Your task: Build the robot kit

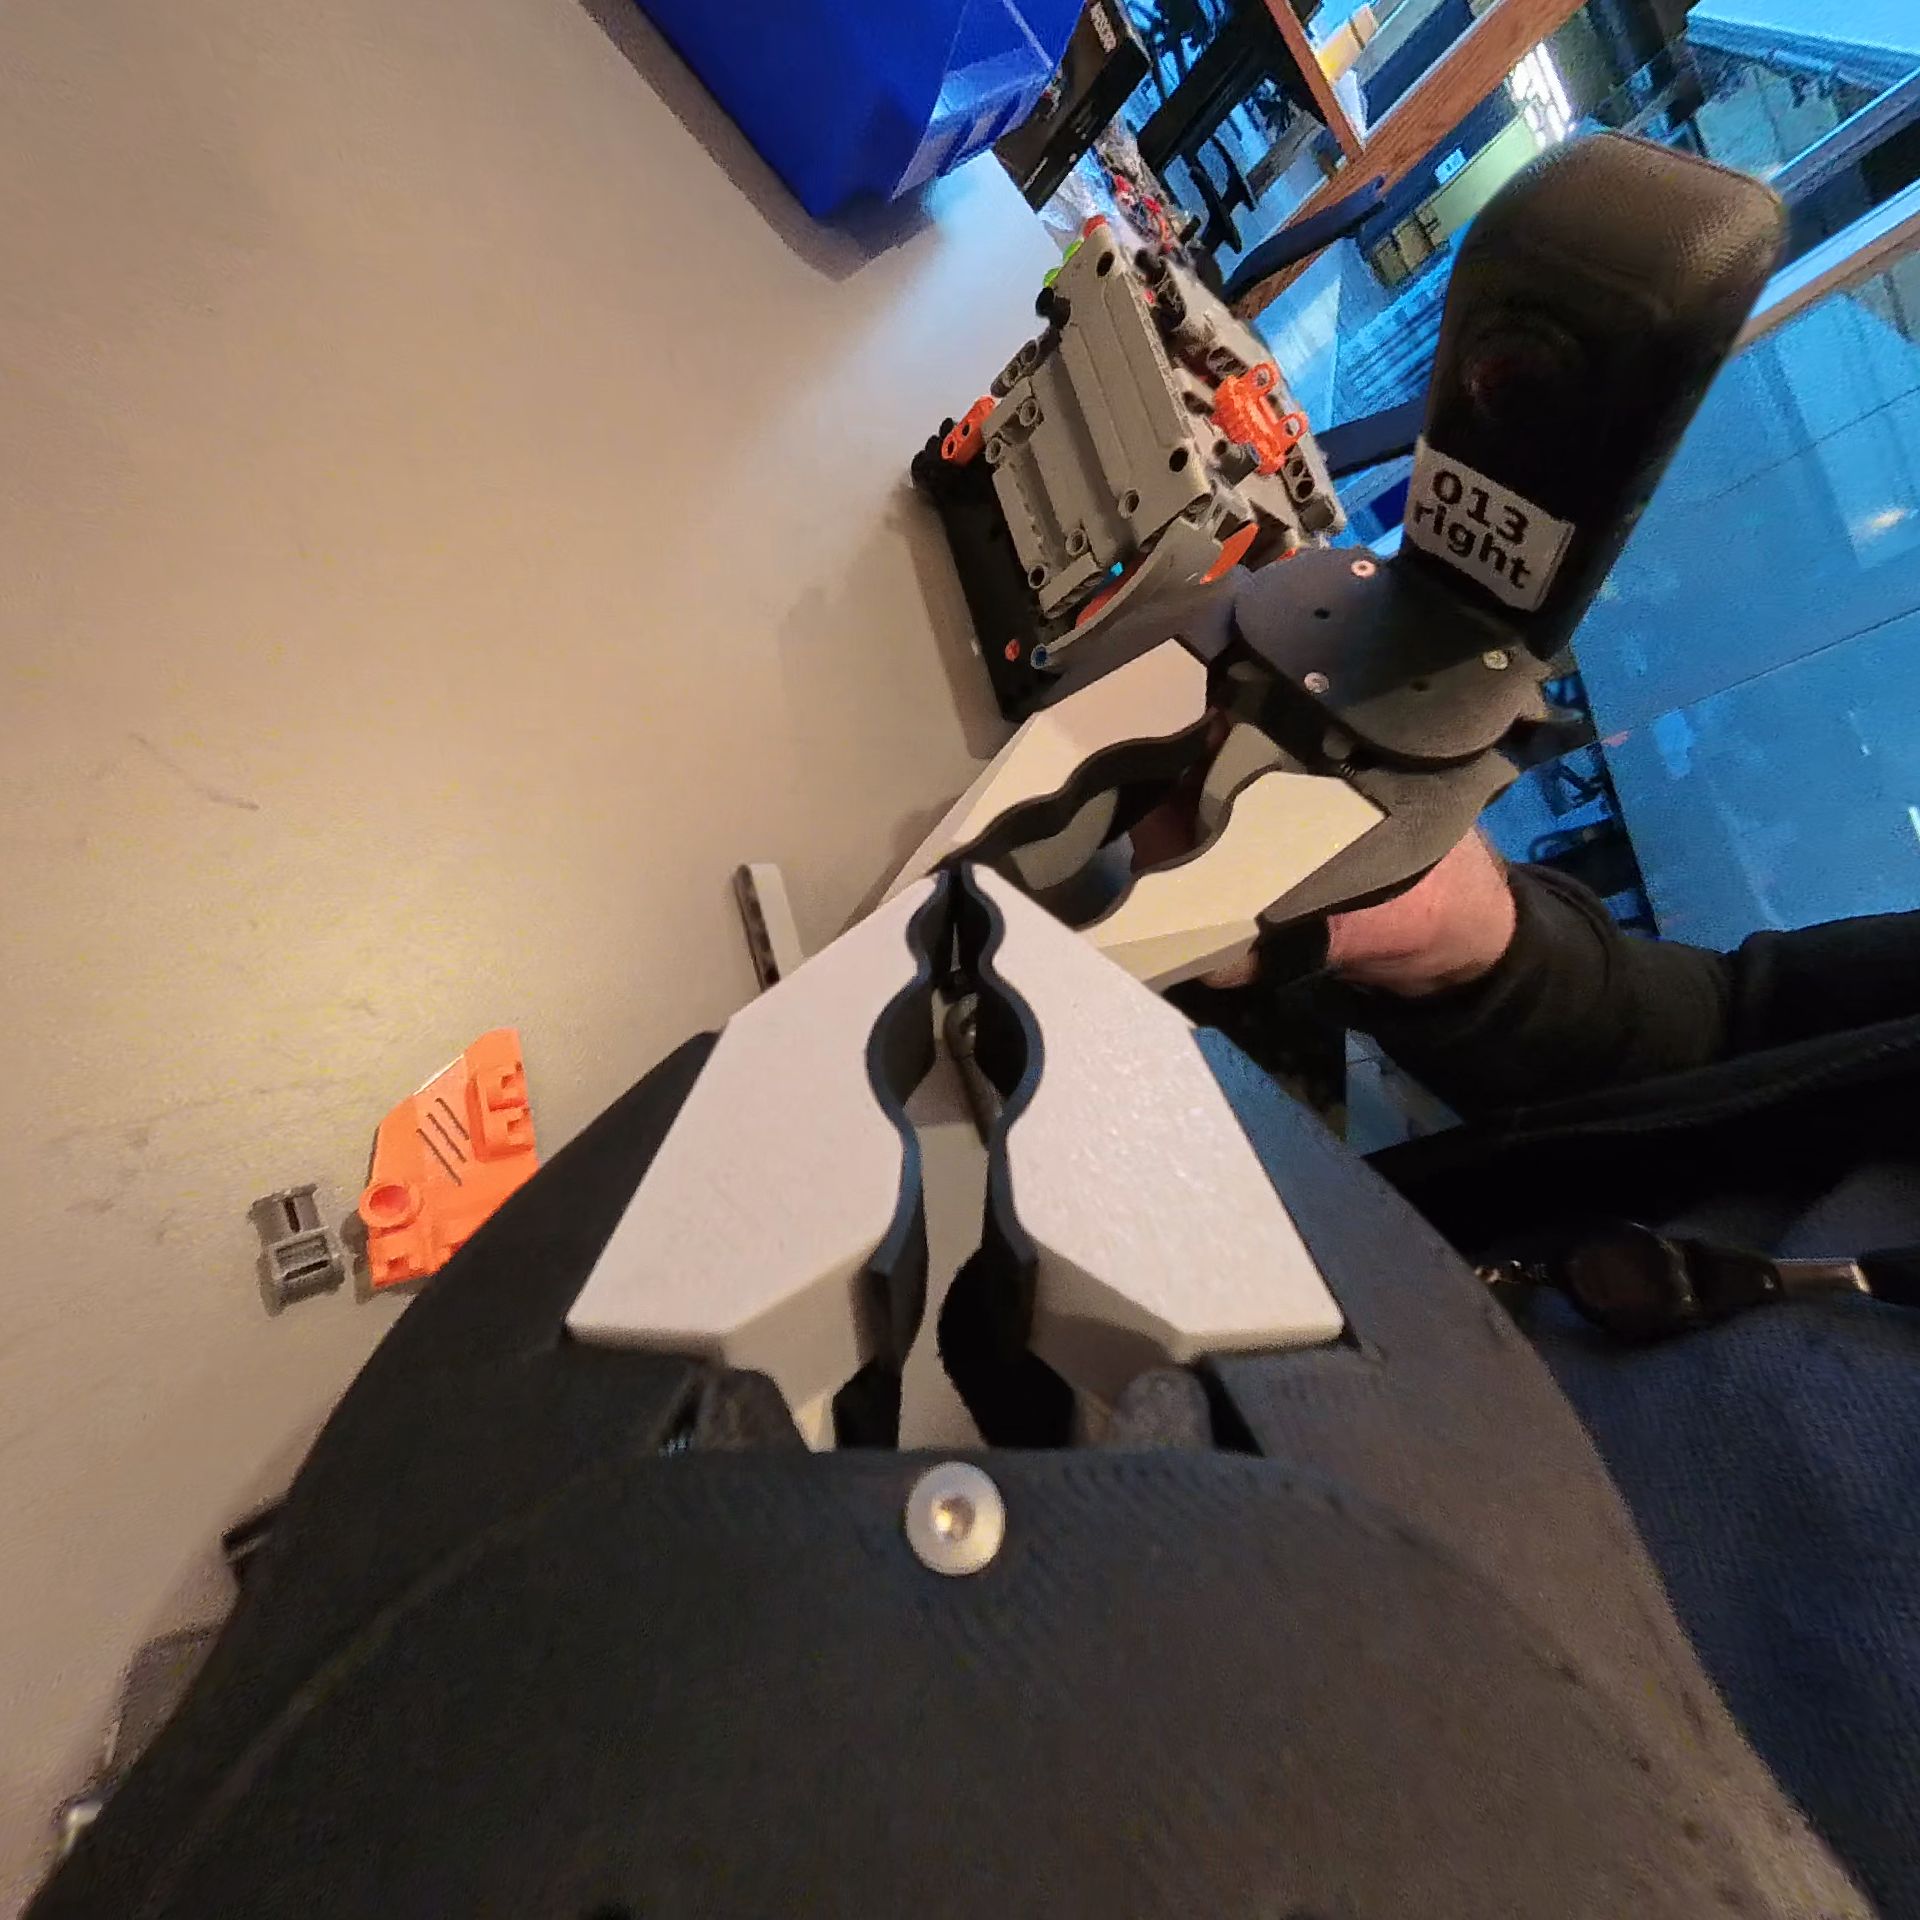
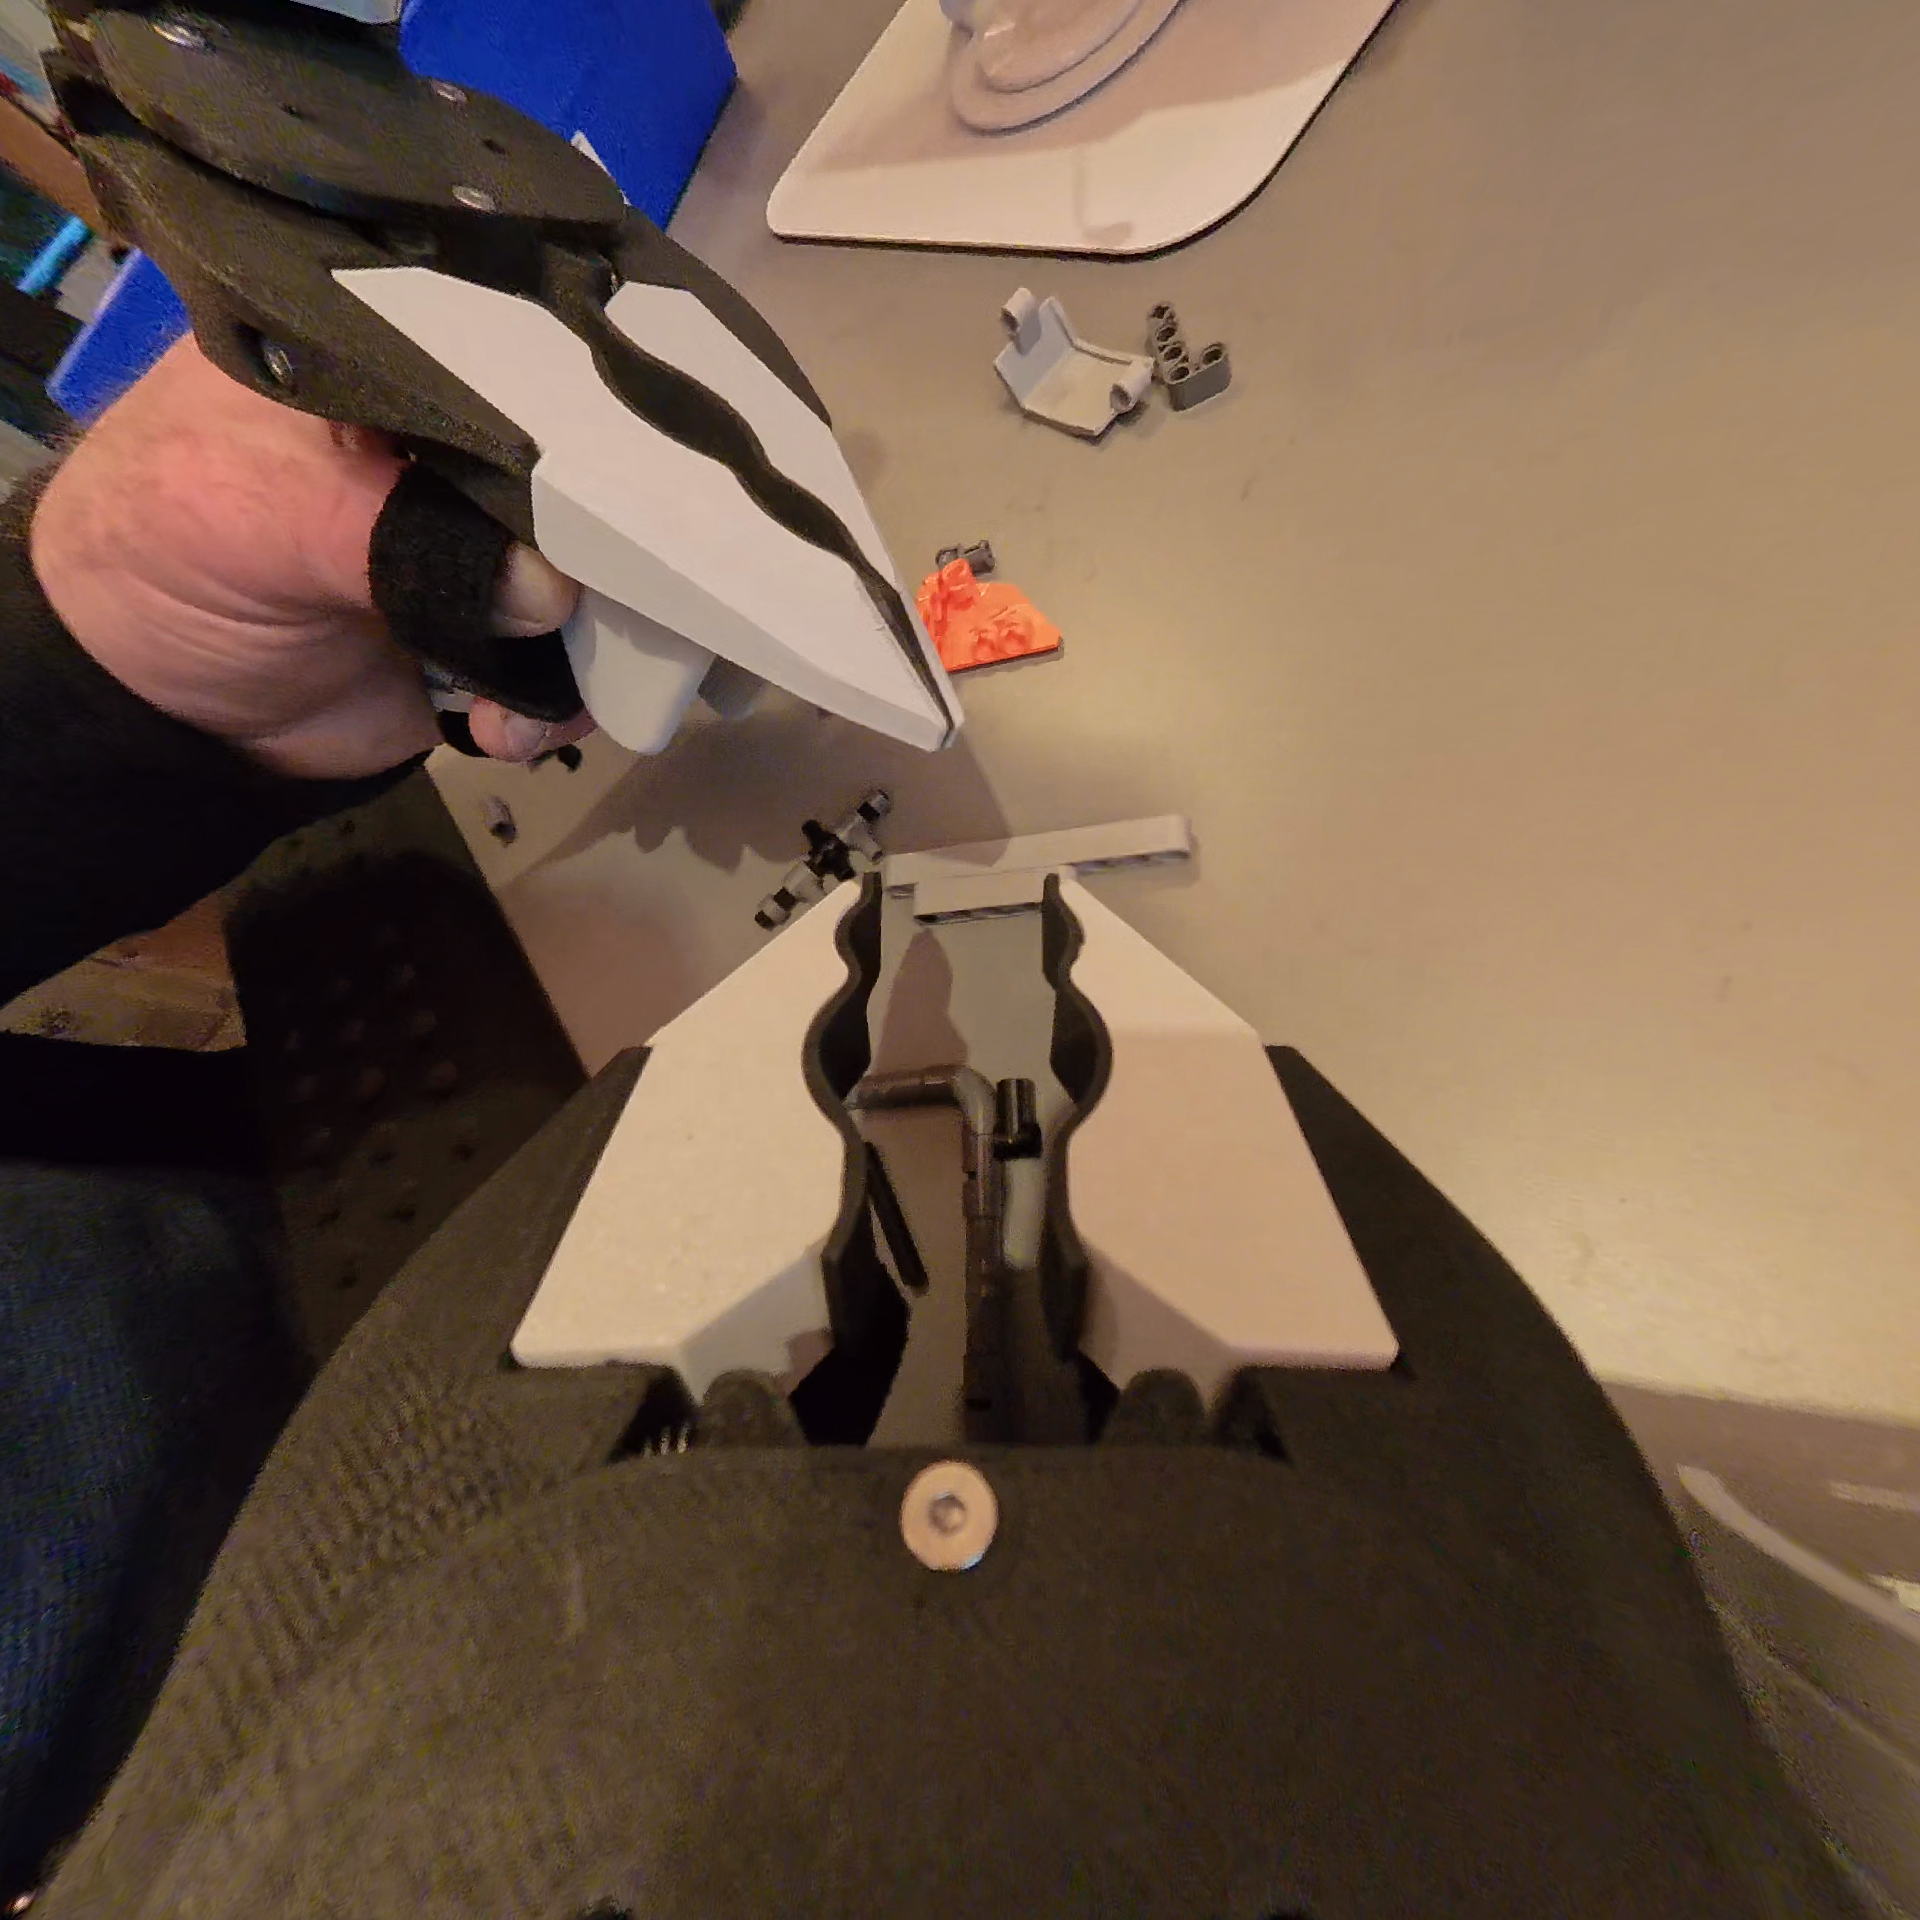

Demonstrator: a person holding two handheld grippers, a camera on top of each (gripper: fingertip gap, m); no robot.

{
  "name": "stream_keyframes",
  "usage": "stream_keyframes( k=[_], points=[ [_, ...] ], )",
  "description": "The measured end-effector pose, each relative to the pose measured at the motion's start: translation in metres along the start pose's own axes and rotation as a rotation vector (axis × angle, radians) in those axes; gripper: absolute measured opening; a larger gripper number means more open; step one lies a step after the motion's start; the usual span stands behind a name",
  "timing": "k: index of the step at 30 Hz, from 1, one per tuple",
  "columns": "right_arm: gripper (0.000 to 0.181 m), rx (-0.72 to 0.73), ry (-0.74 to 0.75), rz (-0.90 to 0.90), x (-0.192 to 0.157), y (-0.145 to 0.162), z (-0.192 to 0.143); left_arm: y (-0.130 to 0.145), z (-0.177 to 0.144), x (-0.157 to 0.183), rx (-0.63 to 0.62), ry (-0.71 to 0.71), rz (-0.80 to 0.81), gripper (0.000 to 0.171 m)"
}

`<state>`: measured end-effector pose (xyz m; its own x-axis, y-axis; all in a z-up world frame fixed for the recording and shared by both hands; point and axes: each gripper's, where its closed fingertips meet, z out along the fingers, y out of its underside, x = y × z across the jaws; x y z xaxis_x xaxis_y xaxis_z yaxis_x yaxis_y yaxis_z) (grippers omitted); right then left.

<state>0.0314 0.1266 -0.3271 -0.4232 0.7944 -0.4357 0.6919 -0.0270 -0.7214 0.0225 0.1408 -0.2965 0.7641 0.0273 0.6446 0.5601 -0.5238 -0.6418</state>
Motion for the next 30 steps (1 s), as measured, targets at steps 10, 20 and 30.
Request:
stream_keyframes(
  k=[10, 20, 30],
  points=[
    [0.015, -0.038, 0.061, -0.096, -0.006, 0.01, -0.007, 0.026, 0.023, -0.031, -0.296, -0.293, 0.16, 0.018],
    [0.019, 0.023, 0.103, -0.043, 0.001, 0.001, -0.015, 0.005, 0.03, -0.024, -0.167, -0.257, 0.141, 0.004],
    [0.018, 0.271, -0.152, 0.187, -0.02, -0.044, -0.02, -0.031, 0.0, 0.015, 0.151, -0.12, 0.092, 0.004]
  ],
)
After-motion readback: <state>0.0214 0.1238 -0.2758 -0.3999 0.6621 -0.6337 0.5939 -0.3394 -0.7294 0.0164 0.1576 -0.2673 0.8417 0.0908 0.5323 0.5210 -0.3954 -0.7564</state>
